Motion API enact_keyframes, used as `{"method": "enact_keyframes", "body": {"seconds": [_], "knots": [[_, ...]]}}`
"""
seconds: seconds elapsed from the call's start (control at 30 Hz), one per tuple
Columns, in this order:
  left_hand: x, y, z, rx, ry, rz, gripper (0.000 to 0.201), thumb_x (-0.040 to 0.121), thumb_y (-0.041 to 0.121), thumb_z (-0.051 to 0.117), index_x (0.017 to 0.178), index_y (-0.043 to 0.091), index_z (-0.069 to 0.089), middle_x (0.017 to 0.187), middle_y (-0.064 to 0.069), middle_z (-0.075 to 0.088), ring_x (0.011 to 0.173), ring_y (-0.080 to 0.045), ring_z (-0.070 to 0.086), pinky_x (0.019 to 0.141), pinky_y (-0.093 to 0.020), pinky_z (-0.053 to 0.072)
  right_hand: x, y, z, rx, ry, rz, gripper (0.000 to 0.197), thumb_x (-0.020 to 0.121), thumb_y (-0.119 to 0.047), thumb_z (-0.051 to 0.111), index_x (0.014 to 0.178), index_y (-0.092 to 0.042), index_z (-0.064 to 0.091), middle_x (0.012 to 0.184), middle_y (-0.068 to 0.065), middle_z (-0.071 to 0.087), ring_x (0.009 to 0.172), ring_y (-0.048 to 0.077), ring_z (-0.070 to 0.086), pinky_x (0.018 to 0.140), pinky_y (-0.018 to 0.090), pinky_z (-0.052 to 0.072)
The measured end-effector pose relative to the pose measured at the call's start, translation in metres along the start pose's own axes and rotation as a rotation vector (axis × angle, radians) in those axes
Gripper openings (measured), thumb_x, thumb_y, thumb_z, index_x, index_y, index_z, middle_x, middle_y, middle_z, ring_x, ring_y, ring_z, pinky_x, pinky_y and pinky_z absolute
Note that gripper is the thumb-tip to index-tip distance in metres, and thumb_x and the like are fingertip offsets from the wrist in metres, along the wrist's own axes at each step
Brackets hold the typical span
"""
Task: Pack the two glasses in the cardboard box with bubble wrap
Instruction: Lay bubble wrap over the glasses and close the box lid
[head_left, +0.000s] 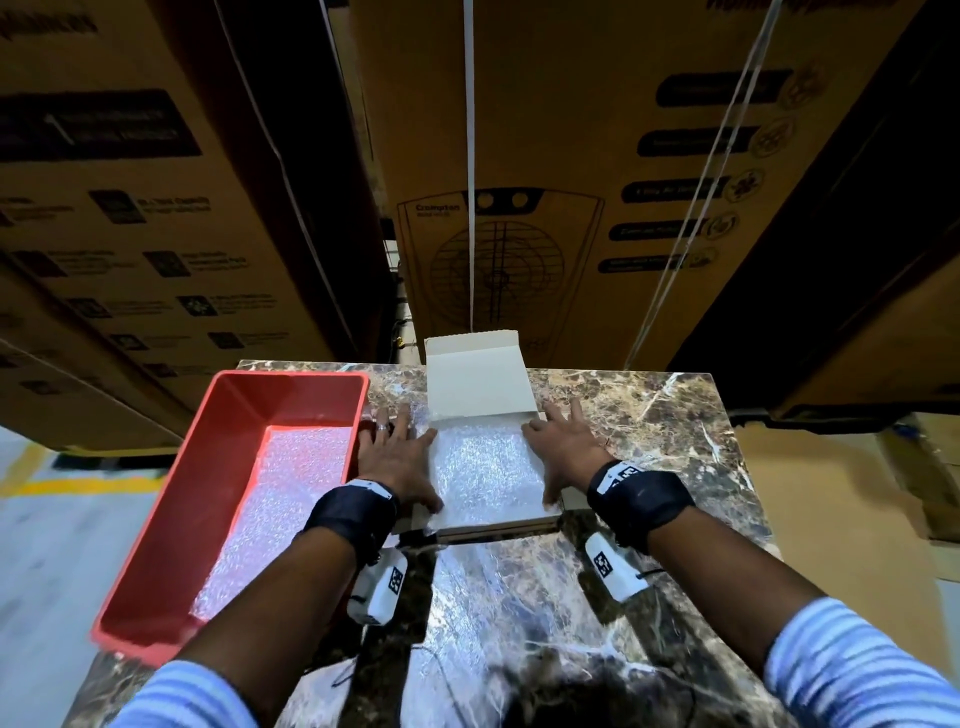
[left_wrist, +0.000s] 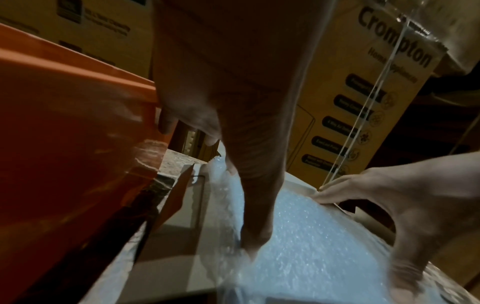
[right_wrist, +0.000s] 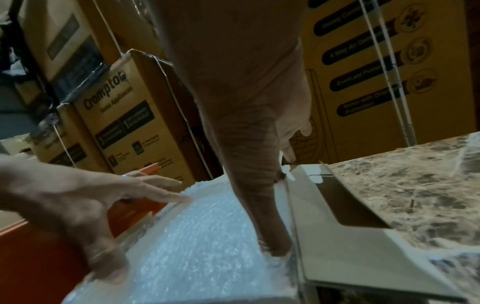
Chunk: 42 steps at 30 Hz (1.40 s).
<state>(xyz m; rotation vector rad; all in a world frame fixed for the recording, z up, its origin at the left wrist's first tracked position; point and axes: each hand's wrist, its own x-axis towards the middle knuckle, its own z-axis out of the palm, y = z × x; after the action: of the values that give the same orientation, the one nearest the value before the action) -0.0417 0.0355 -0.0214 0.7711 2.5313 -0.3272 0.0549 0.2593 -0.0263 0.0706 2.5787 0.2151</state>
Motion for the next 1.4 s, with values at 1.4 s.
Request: {"method": "enact_keyframes", "body": {"seconds": [1.4], "knots": [[0.009,0.029,0.013,0.241,0.007,-0.064,0.138,0.068,0.073,0.077,0.163,0.023,-0.010,0.168,-0.018,-0.020,0.154,-0.047,-0.016,0.121,-0.065,0.013,0.007,-0.019,0.003,-0.054,-0.018,0.015,0.129,0.072,-0.046,0.088,0.162,-0.009,0.003,0.163,0.020,0.027,0.155,0.041,-0.002,0.115,0.072,-0.009]]}}
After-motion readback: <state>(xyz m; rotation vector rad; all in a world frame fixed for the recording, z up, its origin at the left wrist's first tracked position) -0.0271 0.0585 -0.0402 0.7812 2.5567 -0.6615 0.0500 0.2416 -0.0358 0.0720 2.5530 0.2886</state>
